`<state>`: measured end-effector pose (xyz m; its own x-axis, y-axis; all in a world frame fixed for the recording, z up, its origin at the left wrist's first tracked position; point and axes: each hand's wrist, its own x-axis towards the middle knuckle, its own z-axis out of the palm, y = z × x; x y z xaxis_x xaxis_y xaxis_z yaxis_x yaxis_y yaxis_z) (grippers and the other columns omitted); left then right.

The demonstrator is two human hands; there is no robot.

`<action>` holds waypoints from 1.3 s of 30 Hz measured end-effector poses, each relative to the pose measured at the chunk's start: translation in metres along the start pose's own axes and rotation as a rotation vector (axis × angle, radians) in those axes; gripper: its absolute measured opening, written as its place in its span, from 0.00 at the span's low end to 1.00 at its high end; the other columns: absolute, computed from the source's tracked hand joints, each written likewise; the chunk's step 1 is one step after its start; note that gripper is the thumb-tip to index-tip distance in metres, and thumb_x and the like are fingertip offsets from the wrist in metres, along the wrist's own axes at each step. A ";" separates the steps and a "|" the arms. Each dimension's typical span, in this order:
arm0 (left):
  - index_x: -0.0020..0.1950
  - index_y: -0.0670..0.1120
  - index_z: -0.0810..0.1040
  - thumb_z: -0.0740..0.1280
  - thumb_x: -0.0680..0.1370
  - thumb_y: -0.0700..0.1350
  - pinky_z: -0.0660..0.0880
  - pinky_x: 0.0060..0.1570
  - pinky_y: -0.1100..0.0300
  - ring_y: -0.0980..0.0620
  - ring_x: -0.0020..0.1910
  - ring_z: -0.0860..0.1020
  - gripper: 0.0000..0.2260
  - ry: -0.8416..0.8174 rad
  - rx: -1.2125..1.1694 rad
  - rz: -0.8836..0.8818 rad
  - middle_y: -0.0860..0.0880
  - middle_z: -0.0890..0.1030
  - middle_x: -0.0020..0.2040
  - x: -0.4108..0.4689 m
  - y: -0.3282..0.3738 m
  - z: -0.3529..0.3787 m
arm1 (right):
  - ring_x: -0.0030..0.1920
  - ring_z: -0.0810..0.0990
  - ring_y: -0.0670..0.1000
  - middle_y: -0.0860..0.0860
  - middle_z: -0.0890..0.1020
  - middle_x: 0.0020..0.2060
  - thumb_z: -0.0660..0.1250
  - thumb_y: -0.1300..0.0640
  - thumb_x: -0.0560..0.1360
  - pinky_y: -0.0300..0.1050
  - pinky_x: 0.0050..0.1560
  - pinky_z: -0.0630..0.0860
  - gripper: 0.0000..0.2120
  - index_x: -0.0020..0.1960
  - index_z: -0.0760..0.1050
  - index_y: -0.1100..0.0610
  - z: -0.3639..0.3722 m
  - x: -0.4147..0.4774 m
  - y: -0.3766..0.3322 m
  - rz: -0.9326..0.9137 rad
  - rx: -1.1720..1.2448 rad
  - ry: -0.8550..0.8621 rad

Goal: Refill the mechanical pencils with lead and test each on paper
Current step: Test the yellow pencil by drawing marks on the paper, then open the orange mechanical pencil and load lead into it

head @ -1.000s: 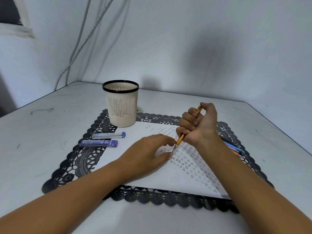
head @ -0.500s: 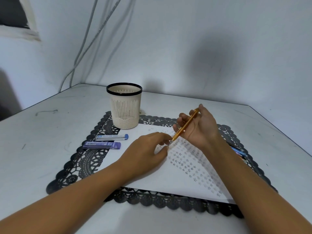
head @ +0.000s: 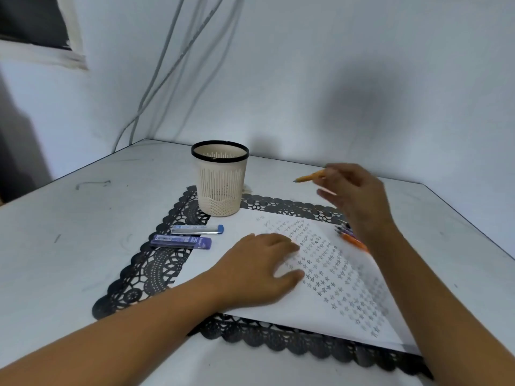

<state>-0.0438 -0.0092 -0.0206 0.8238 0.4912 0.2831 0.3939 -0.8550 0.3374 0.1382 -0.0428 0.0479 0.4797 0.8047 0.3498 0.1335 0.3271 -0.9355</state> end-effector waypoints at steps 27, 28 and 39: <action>0.74 0.54 0.53 0.50 0.77 0.65 0.44 0.73 0.49 0.54 0.75 0.47 0.28 -0.237 0.168 0.015 0.50 0.53 0.76 0.001 -0.004 0.006 | 0.46 0.75 0.47 0.52 0.80 0.51 0.70 0.50 0.71 0.36 0.47 0.71 0.15 0.54 0.78 0.57 0.087 0.027 0.057 -0.206 -1.095 -0.634; 0.74 0.54 0.53 0.50 0.77 0.65 0.44 0.73 0.49 0.54 0.75 0.47 0.28 -0.234 0.171 0.017 0.50 0.53 0.76 0.001 -0.004 0.006 | 0.46 0.75 0.46 0.52 0.81 0.51 0.70 0.50 0.71 0.36 0.47 0.72 0.15 0.54 0.78 0.57 0.086 0.026 0.057 -0.208 -1.086 -0.633; 0.74 0.56 0.51 0.49 0.76 0.65 0.40 0.73 0.51 0.56 0.75 0.45 0.29 -0.274 0.163 -0.012 0.52 0.48 0.77 0.000 -0.003 0.003 | 0.46 0.78 0.48 0.52 0.80 0.49 0.69 0.51 0.73 0.42 0.51 0.77 0.14 0.56 0.77 0.55 0.066 0.014 0.034 -0.253 -1.054 -0.504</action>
<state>-0.0436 -0.0077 -0.0247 0.8891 0.4572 0.0197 0.4462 -0.8757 0.1844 0.0919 0.0125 0.0242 -0.0255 0.9569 0.2894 0.9339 0.1261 -0.3346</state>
